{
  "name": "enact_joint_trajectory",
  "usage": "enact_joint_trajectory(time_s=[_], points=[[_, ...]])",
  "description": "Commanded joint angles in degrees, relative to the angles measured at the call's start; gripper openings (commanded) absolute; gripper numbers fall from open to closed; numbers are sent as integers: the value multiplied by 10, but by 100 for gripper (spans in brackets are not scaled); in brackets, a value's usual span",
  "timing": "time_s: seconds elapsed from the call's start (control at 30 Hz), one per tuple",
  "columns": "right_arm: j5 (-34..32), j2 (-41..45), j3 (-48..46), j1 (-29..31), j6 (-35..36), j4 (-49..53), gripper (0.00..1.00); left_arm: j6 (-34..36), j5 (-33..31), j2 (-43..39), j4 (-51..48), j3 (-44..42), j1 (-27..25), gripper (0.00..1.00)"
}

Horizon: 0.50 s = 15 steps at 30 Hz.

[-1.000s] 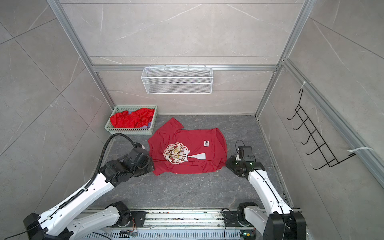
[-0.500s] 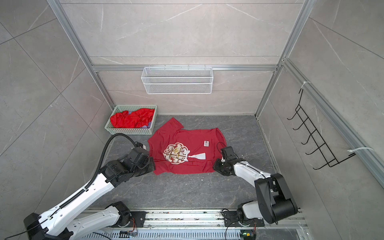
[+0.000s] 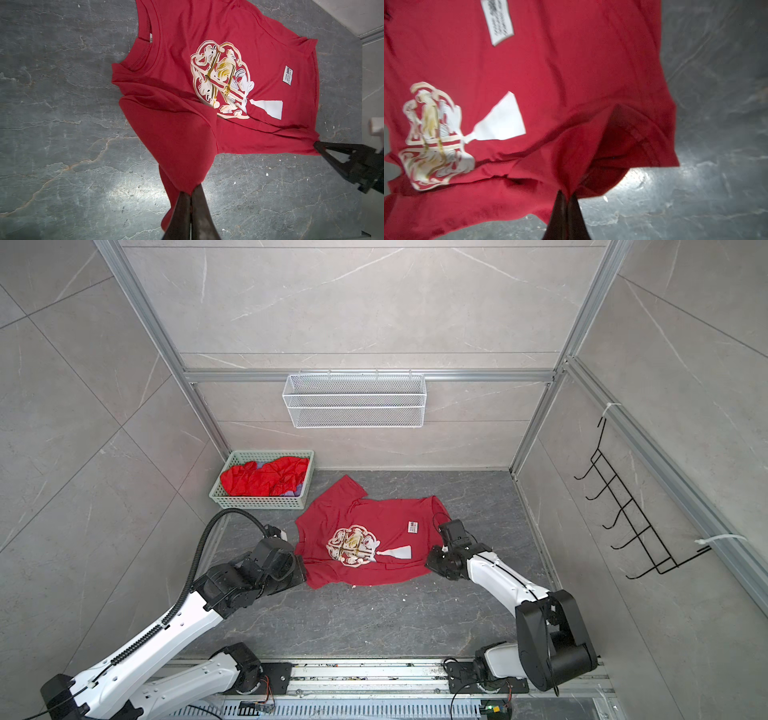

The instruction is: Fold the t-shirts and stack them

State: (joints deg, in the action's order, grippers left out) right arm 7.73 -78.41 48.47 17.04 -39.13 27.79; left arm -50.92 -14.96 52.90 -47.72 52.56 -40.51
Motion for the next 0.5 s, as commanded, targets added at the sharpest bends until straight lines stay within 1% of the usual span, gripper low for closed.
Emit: enact_joint_trajectory(time_s=[0.0,0.1,0.17,0.23,0.33,0.47], points=[[0,14,52,2,61,128,10,6,-40,-24,-32,29,0,0],[-1,30,60,2,74,160,12,6,-52,-31,-44,31,-1,0],[4,46,63,2,81,172,16,3,-55,-32,-51,33,0,0],[1,60,62,2,80,173,16,4,-55,-32,-53,35,0,0],[9,67,74,2,86,182,12,7,-54,-30,-57,41,0,0],[59,86,79,3,98,194,10,11,-54,-36,-68,47,0,0]])
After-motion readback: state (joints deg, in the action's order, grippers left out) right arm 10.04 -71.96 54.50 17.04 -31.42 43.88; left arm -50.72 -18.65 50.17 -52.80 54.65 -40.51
